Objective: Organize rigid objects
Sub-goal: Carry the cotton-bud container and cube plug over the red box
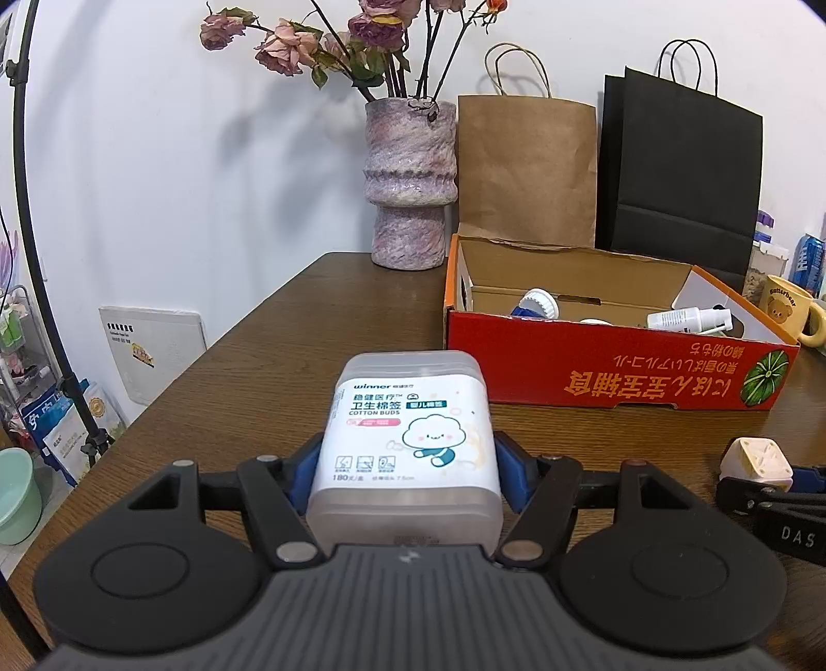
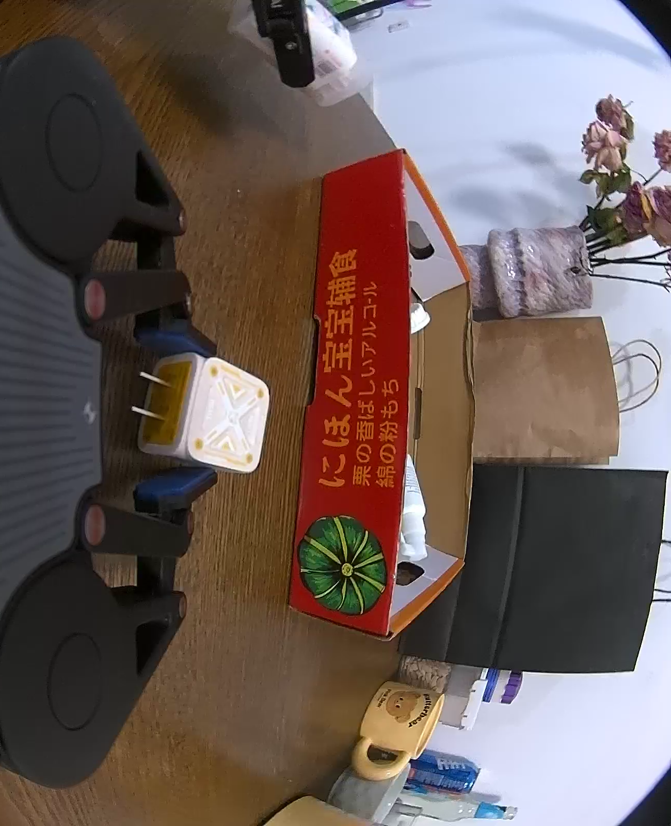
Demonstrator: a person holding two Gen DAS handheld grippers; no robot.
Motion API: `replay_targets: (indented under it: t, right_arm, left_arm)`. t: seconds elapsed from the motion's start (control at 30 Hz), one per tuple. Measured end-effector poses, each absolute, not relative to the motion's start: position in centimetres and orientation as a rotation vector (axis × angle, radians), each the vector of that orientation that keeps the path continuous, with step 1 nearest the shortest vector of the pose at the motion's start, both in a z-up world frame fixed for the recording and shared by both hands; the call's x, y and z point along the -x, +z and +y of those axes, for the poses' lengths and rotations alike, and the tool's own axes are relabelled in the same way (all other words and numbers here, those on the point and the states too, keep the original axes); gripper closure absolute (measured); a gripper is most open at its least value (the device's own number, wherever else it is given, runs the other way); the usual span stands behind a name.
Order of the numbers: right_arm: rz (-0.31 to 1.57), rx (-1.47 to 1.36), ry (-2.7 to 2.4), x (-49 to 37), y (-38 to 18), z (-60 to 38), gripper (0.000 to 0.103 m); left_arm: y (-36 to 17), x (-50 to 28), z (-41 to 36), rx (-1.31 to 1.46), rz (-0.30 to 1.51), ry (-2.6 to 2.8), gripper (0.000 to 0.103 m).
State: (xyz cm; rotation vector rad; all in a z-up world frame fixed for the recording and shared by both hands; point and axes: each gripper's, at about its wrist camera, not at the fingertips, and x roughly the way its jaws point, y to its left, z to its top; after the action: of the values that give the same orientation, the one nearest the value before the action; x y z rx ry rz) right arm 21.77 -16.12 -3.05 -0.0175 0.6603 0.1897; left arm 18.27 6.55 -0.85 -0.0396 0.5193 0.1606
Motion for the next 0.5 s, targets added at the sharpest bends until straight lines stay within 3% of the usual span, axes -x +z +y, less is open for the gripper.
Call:
replay_targets:
  t: [0.5]
  right_arm:
    - [0.586,-0.031,0.166,-19.2,-2.3,-18.5,0.059]
  left_arm:
    - [-0.7,-17.8,6.2,0.027,0.510,0.150,0.036]
